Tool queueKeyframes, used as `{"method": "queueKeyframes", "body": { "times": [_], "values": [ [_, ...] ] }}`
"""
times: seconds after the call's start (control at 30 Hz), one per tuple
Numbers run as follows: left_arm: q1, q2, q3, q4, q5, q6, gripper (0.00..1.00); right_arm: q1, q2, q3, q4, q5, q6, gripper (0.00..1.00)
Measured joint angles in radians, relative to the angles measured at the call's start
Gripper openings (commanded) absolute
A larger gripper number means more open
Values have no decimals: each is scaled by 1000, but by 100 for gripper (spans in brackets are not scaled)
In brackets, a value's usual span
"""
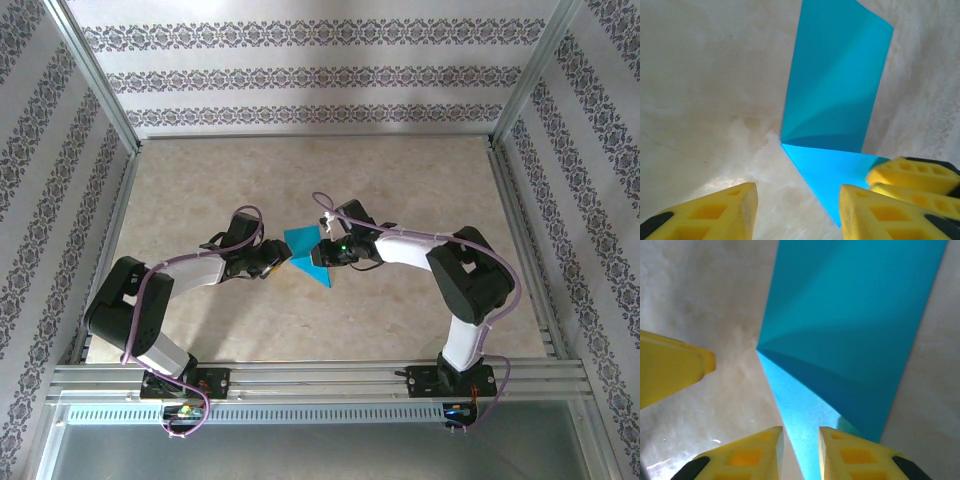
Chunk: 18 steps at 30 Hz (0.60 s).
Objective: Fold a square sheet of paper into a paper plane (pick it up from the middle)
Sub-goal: Third fold the triangle at the center of the table, then fourth fold the wing at the center of the table.
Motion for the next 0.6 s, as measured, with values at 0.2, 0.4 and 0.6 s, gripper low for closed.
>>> {"method": "queueKeyframes", "body": {
  "times": [0.2, 0.4, 0.6],
  "values": [
    [0, 49, 0, 22, 36, -27, 45, -6, 47, 13, -27, 15, 31, 25],
    [0, 97, 6, 61, 79, -60, 35, -29, 49, 8, -26, 12, 71, 25],
    [0, 123, 31, 89, 96, -77, 27, -34, 51, 4, -17, -2, 93, 24]
  ]
}}
